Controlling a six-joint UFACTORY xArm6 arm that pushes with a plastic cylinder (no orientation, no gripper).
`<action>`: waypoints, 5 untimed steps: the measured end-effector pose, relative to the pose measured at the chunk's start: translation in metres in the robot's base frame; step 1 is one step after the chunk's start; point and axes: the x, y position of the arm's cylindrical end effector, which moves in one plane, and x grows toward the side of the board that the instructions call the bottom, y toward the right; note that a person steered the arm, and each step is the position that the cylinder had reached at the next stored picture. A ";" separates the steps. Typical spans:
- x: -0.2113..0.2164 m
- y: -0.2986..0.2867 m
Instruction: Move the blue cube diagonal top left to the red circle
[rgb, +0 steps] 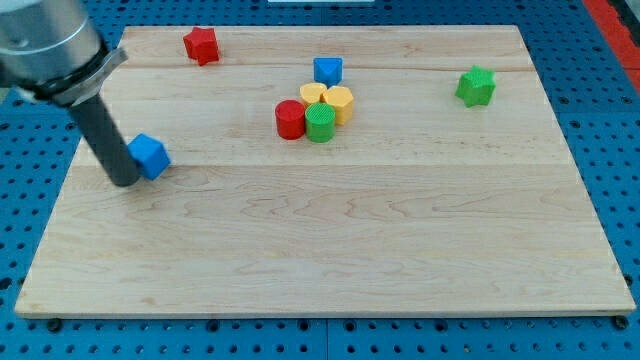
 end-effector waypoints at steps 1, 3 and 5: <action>-0.022 0.013; -0.076 0.041; -0.129 0.054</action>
